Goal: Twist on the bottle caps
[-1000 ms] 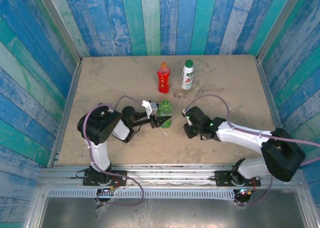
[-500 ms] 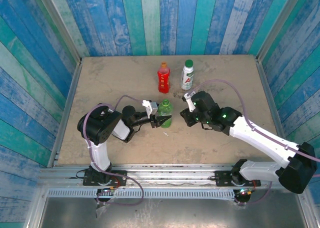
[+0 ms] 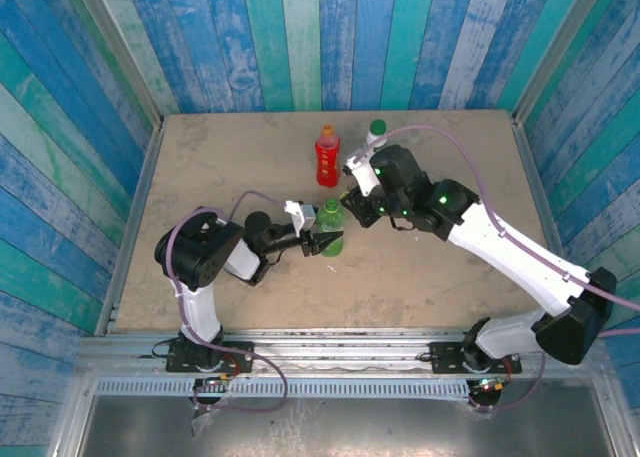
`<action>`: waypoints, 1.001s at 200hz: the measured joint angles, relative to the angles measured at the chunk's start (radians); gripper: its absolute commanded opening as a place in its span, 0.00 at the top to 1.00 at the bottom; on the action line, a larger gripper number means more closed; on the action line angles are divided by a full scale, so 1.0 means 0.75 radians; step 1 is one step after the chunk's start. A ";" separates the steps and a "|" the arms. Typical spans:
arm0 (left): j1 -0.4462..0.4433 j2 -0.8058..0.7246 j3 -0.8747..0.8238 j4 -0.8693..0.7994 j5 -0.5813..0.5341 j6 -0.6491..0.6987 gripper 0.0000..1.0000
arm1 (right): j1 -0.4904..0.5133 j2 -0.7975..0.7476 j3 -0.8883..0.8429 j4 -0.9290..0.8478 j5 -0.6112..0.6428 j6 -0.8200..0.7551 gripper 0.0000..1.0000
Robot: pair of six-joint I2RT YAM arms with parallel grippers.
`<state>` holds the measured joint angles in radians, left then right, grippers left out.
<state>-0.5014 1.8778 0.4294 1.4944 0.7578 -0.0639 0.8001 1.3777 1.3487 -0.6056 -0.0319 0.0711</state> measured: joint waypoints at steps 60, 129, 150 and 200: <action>0.000 0.000 0.004 -0.005 0.003 0.000 0.36 | 0.014 0.155 0.104 -0.062 -0.032 -0.064 0.68; 0.001 -0.001 0.004 -0.007 0.004 0.001 0.37 | 0.018 0.260 0.212 -0.140 -0.069 -0.091 0.67; 0.001 -0.001 0.004 -0.007 0.004 0.002 0.36 | 0.020 0.279 0.240 -0.170 -0.068 -0.104 0.67; 0.001 -0.001 0.004 -0.008 0.010 0.010 0.36 | 0.046 0.326 0.326 -0.277 -0.021 -0.158 0.67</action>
<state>-0.5011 1.8774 0.4320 1.4883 0.7654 -0.0563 0.8345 1.6218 1.5932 -0.8135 -0.0475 -0.0471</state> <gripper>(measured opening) 0.639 0.333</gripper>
